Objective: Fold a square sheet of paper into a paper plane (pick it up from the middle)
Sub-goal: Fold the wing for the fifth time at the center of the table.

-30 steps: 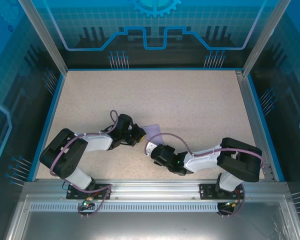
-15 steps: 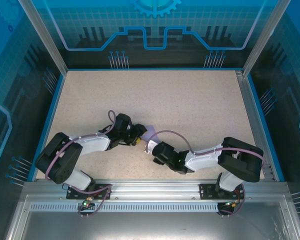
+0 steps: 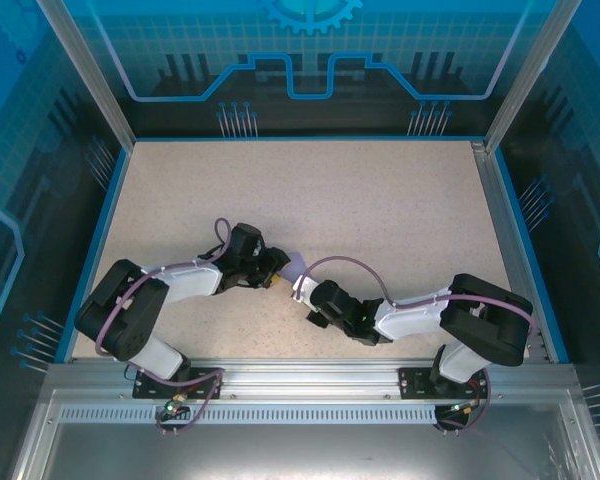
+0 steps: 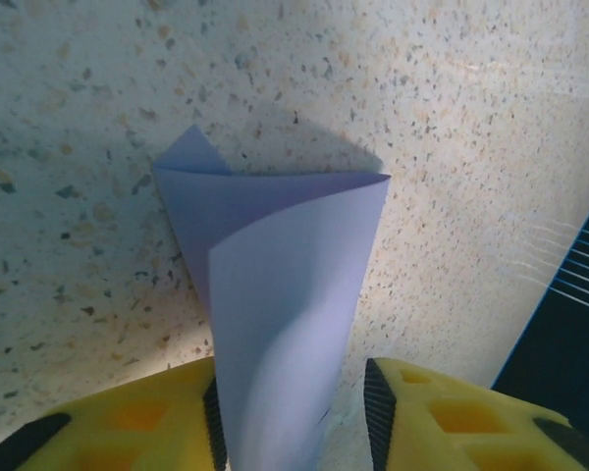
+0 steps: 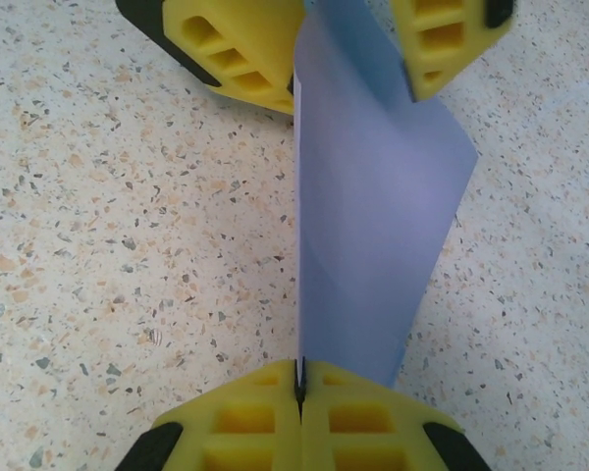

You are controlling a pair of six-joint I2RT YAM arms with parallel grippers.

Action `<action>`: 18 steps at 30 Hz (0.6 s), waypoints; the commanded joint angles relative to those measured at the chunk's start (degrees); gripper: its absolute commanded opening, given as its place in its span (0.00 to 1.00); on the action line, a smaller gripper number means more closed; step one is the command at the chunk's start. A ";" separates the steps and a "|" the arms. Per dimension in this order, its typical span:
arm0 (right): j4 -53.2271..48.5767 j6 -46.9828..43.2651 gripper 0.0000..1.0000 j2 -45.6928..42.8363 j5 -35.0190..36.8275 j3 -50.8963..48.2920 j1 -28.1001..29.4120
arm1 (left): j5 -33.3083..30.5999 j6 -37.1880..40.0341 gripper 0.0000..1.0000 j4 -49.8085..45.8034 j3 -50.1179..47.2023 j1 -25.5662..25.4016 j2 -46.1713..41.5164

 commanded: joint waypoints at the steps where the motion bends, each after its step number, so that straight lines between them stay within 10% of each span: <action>1: -0.63 2.05 0.06 0.41 -0.21 0.20 -1.03 | 0.38 -0.77 0.33 -2.49 1.48 0.53 0.98; 8: -1.62 3.60 0.08 0.79 -1.91 0.29 -1.73 | -0.03 -0.99 0.13 -4.53 1.13 1.25 0.62; 18: -0.53 5.56 0.02 0.26 -6.55 0.47 -3.24 | -0.39 0.67 0.27 -7.17 1.65 1.88 -1.60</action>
